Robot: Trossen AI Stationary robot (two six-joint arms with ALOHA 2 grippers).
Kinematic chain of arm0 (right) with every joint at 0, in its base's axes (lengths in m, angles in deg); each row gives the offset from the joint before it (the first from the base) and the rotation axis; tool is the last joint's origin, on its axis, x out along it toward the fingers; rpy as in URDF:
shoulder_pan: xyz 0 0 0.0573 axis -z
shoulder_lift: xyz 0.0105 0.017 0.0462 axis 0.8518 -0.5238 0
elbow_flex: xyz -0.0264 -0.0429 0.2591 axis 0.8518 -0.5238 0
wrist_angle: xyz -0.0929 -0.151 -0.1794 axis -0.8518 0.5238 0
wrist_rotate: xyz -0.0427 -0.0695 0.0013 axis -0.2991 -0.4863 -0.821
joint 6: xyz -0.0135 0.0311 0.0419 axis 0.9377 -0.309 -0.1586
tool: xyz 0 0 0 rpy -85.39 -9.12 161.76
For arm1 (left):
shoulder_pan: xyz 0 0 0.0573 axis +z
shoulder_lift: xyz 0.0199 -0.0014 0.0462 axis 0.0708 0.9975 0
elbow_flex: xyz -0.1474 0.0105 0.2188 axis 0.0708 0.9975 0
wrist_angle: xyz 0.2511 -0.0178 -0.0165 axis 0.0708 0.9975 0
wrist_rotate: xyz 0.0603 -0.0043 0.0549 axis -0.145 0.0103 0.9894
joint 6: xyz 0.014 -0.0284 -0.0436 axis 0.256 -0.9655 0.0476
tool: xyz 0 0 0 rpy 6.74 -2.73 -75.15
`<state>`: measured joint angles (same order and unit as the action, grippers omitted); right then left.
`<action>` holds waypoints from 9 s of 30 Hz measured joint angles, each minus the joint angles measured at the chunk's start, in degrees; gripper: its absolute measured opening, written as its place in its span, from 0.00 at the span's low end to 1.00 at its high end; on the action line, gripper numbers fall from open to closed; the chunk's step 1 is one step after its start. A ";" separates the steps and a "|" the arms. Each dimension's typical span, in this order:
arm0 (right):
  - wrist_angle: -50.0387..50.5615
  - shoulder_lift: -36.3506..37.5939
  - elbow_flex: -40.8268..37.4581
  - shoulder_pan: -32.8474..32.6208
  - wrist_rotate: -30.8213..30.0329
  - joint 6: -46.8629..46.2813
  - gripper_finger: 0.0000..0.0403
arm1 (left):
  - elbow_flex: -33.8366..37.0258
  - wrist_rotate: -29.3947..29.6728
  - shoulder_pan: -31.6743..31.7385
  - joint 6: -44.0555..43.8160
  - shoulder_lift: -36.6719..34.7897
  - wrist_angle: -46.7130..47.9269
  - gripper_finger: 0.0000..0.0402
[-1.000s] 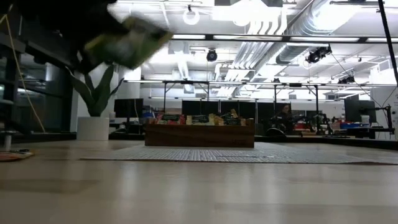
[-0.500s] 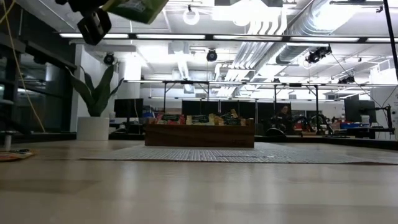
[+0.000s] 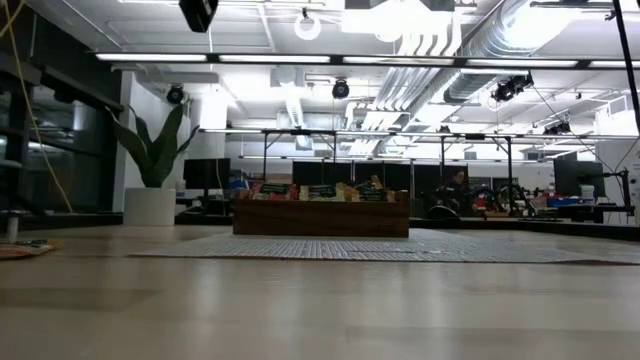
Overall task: Pick & Place Tea
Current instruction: Put the yellow tea bag into the middle section of the wooden organizer, then put the orange tea bag into the right section of the wooden organizer
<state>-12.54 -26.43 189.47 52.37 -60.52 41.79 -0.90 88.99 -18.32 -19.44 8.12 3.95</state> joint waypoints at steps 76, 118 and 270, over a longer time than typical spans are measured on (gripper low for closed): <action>7.48 0.17 -0.02 2.38 -9.39 6.29 0.00 | -3.91 8.38 3.61 -0.27 -3.36 11.42 0.59; -2.57 0.22 -21.69 21.64 -3.24 23.72 0.00 | 2.73 10.91 0.43 -19.07 -25.40 41.42 0.59; -37.42 -38.32 1.72 -7.48 -14.04 -2.92 0.00 | 9.61 -8.52 -11.75 -51.21 -12.31 65.83 0.59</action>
<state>-49.95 -64.75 191.19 44.89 -74.56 38.87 8.72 80.47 -30.07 -70.65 -4.18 69.78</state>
